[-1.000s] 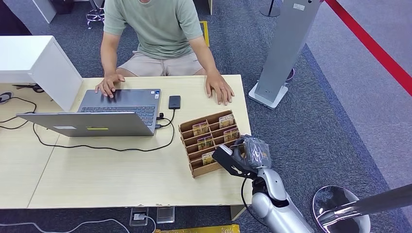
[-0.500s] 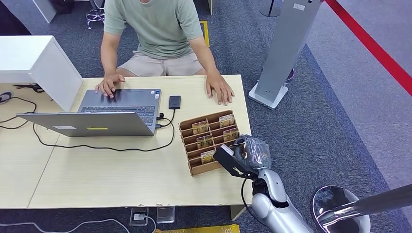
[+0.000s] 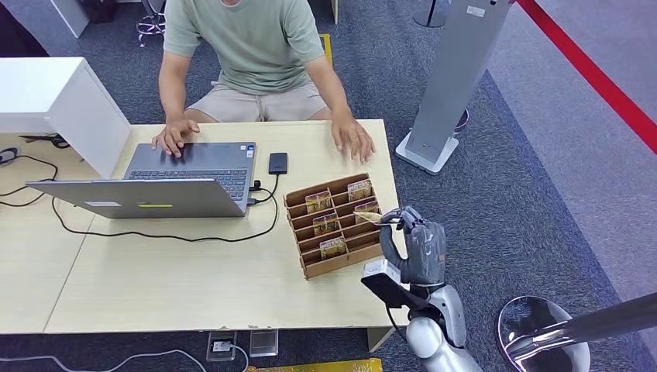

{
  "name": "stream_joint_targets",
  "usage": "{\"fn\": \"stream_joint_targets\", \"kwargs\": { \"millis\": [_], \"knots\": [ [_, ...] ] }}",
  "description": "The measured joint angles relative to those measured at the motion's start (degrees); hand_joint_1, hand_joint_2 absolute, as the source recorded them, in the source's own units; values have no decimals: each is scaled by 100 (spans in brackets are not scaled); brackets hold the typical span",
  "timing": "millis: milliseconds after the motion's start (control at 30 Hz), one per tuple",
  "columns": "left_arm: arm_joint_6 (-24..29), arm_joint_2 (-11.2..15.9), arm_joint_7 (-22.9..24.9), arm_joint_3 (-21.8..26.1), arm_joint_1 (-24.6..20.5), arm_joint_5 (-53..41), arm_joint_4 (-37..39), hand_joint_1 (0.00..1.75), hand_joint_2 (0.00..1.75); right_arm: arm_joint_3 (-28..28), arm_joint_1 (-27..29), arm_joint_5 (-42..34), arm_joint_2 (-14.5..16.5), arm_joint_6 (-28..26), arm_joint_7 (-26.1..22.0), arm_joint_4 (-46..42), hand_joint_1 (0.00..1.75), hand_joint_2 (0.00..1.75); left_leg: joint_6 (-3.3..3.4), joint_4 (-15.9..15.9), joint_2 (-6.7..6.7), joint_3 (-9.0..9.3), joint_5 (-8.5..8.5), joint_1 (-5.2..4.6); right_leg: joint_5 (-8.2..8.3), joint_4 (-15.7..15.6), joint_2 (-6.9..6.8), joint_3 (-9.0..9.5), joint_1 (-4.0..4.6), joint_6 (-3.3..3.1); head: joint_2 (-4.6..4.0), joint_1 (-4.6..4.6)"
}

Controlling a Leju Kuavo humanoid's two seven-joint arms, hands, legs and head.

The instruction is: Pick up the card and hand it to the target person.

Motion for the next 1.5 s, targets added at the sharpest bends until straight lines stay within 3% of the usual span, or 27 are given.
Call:
{"fn": "stream_joint_targets", "kwargs": {
  "millis": [67,200,267,433,633,933,1067,1500],
  "knots": [
    [-1,0,0,0,0,1,0,0,175,-73,3,-64,35,19,236,-11,150,175,0,0,0,-1,0,0,0,0,0,1,0,0,0,4],
    [-34,0,1,0,-3,-8,0,0,175,-1,-216,-280,28,135,1308,133,150,175,1,0,1,-2,1,0,2,1,1,2,-1,0,1,15],
    [-61,0,4,0,-5,-36,0,0,175,117,-439,-402,27,184,1565,273,150,175,1,0,0,-2,2,0,2,1,0,2,0,-1,0,15],
    [-105,0,79,-9,-39,-162,0,0,175,535,-1228,-412,104,257,1914,866,150,175,1,0,-1,-4,5,0,3,7,-1,-1,0,-1,1,2],
    [-117,-12,277,-79,-197,-302,0,0,175,1031,-2576,-157,468,256,2342,2087,150,175,0,0,-2,-4,8,0,3,12,-5,-2,0,-2,0,1],
    [-57,-13,408,-158,-219,-267,0,0,175,1383,-3573,51,967,268,2541,3300,150,175,0,0,-3,-6,7,0,2,12,-5,-4,0,-2,-1,5],
    [-86,-13,362,-162,-187,-188,0,0,175,1492,-3816,67,1119,302,2562,3723,0,175,0,1,-3,-5,7,0,2,12,-3,-4,0,-2,0,5],
    [-102,-13,124,-170,-78,11,0,0,175,1520,-3819,-518,1198,19,2055,4224,0,175,0,1,-2,-2,7,0,2,11,-2,-6,0,-2,-1,5]
  ]
}}
